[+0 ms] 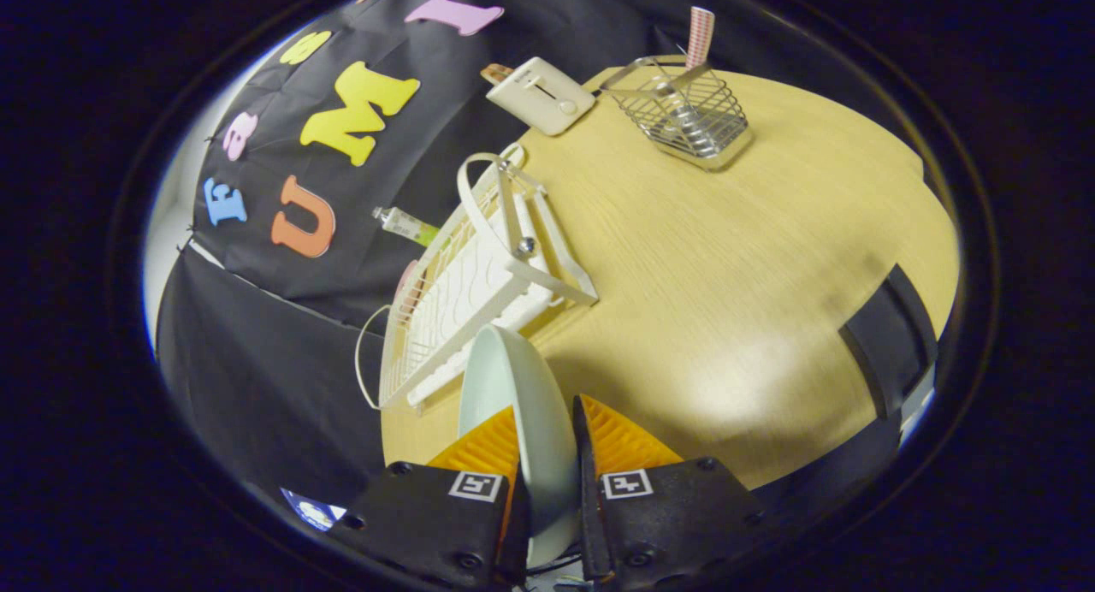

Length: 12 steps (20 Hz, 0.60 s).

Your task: Take the plate from the dish rack, then take the spoon from the basket and place it into the plate.

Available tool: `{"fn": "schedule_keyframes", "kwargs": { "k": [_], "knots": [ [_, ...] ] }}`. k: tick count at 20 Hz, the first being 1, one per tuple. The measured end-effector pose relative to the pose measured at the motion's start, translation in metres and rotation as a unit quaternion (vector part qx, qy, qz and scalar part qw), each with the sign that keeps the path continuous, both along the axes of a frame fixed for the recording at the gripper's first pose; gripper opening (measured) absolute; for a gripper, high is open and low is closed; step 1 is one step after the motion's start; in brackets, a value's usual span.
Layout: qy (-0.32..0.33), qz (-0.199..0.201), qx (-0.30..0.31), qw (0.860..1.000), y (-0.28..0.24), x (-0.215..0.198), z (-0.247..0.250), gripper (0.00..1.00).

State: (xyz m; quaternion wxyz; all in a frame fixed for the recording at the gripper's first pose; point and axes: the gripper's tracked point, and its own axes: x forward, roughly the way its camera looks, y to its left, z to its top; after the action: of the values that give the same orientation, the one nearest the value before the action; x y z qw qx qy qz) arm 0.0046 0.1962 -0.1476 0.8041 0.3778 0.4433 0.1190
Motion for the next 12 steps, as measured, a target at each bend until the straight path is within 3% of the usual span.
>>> {"fn": "schedule_keyframes", "kwargs": {
  "k": [6,7,10,12],
  "knots": [
    [-0.002,-0.032,0.037,0.999,0.009,0.012,0.002,0.34],
    [-0.006,-0.031,0.035,0.999,0.009,0.014,0.003,0.44],
    [-0.019,-0.032,0.016,0.999,0.003,0.018,-0.003,0.57],
    [-0.032,-0.024,-0.004,0.999,0.000,0.019,-0.005,0.61]
  ]
}}
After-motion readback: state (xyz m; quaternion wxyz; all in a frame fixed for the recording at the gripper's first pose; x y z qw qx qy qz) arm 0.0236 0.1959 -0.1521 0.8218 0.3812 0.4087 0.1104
